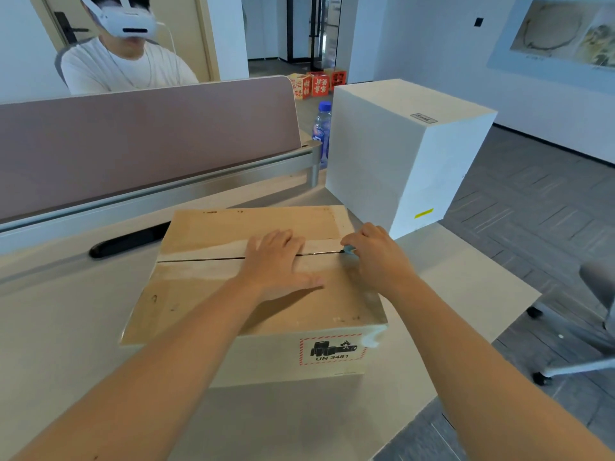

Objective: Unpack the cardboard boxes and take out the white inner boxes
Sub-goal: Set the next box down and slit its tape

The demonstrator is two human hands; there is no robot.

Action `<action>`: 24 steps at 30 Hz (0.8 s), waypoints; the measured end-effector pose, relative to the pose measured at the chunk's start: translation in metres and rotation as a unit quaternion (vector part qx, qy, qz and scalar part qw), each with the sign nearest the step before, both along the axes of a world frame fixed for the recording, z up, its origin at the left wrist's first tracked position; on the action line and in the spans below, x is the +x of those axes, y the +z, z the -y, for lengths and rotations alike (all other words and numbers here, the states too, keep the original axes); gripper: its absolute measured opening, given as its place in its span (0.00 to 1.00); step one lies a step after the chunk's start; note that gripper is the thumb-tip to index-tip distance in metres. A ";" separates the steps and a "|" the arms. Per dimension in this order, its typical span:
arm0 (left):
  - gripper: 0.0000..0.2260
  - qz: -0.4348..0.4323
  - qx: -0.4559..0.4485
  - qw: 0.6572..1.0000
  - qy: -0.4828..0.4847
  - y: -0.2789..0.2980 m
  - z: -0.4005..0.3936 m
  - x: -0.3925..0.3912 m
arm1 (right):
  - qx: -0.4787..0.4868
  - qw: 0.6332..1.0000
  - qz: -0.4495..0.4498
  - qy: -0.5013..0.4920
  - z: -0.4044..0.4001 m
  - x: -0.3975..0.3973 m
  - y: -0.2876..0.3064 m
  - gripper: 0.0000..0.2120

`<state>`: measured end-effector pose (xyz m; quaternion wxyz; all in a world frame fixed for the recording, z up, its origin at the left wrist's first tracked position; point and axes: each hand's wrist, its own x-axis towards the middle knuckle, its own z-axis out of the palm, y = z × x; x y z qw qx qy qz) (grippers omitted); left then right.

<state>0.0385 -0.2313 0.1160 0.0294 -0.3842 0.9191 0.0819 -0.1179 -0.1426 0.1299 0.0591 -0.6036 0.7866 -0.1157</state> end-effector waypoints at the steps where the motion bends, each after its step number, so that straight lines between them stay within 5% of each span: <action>1: 0.38 0.001 -0.001 1.000 0.004 -0.001 0.000 -0.001 | -0.001 1.000 0.002 -0.001 -0.001 -0.003 0.000 0.22; 7: 0.38 0.012 -0.003 1.000 0.003 -0.003 0.002 -0.003 | -0.012 1.000 0.003 0.004 -0.008 -0.015 -0.001 0.21; 13: 0.49 0.018 0.012 1.000 0.006 -0.002 0.003 -0.003 | -0.005 1.000 0.014 0.013 -0.009 -0.026 0.001 0.20; 24: 0.50 0.019 0.007 1.000 0.020 -0.003 0.000 -0.003 | -0.011 0.998 0.068 -0.007 -0.014 -0.037 -0.004 0.14</action>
